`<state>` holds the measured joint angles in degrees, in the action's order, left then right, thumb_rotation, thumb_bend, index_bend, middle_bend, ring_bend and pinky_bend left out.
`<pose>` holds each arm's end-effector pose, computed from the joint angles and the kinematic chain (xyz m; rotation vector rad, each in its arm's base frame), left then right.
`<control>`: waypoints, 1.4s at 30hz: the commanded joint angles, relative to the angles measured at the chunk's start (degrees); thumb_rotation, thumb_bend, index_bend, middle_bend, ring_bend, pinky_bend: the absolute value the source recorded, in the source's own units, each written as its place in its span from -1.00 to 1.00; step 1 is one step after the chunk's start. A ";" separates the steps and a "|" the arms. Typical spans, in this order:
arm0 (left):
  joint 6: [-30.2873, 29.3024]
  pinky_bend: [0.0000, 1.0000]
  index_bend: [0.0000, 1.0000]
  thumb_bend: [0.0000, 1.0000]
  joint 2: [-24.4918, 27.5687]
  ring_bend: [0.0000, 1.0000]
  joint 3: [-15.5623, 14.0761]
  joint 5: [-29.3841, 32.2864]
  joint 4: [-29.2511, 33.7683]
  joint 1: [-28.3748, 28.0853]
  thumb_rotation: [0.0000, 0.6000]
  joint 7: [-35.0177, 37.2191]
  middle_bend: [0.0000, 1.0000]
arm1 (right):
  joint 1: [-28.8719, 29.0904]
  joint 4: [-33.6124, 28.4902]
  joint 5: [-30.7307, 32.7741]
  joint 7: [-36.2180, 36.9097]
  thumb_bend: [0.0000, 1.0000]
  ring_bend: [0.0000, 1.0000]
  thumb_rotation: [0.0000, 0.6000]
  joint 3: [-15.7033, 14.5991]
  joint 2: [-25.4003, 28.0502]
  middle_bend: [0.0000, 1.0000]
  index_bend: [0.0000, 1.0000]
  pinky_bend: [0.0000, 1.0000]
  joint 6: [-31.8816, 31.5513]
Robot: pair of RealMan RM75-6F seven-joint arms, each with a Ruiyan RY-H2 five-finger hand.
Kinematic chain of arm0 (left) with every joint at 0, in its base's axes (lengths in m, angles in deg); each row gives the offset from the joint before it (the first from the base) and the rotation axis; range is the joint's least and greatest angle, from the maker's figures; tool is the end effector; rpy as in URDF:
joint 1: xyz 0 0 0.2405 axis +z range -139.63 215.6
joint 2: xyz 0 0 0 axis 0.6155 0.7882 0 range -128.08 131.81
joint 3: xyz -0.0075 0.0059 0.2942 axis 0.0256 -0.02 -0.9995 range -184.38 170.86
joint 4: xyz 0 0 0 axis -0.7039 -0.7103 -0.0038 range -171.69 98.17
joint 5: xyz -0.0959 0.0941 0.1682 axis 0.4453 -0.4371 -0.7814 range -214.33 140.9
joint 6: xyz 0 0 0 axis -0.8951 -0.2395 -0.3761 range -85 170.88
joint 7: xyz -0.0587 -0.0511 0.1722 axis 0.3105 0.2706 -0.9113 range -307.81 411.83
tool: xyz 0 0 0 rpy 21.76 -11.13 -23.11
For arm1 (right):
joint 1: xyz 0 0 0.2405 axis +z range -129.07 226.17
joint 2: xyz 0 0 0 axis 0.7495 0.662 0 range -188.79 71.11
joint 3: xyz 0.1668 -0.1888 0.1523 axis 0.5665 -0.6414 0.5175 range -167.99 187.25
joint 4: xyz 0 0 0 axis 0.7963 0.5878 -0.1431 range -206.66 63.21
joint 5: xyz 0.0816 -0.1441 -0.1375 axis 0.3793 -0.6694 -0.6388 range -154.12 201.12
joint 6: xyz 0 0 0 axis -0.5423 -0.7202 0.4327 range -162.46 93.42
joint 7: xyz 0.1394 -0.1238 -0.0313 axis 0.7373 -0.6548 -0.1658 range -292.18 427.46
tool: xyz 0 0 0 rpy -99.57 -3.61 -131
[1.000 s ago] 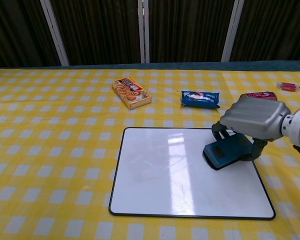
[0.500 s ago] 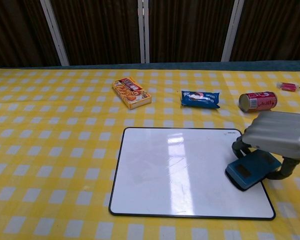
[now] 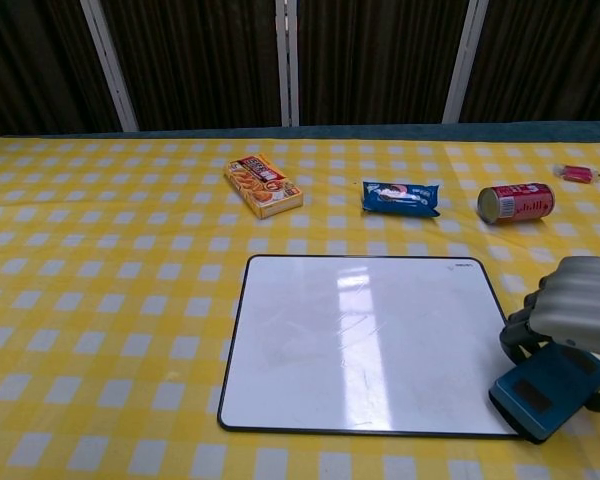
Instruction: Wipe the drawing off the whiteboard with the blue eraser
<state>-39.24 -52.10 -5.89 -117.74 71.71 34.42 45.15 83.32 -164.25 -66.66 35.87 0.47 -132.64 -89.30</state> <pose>-0.3246 0.2091 0.1950 -1.3705 -1.0080 -0.7809 -0.2419 -0.2908 -0.0122 2.3493 -0.3705 0.5279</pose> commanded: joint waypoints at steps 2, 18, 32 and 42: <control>-0.21 -1.00 -1.00 -1.00 0.12 -1.00 -0.01 -0.06 0.11 0.12 1.00 0.11 -1.00 | -0.27 0.64 1.01 1.78 0.14 -0.07 1.00 2.90 0.93 0.10 0.09 -0.03 -2.35; -0.76 -1.00 -1.00 -1.00 0.47 -1.00 -0.27 -0.92 0.42 0.43 1.00 0.42 -1.00 | -0.33 14.79 16.18 8.44 -0.21 -0.24 1.00 10.95 -4.08 -0.19 -0.13 -0.15 1.88; -1.43 -1.00 -1.00 -1.00 1.55 -1.00 -0.46 -2.05 0.62 0.88 1.00 3.08 -1.00 | -6.08 -1.91 13.26 12.45 -1.00 -1.00 1.00 10.38 6.63 -1.00 -1.00 -1.00 -7.34; -3.47 -1.00 -1.00 -1.00 1.41 -1.00 -0.71 -4.81 -1.28 1.65 1.00 5.97 -1.00 | -17.83 -7.43 1.81 27.28 -1.00 -1.00 1.00 7.51 13.51 -1.00 -0.82 -1.00 -26.72</control>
<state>-42.32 -50.58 -6.64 -122.23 70.63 35.90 50.86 69.60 -169.98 -61.88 59.77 9.02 -120.80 -110.60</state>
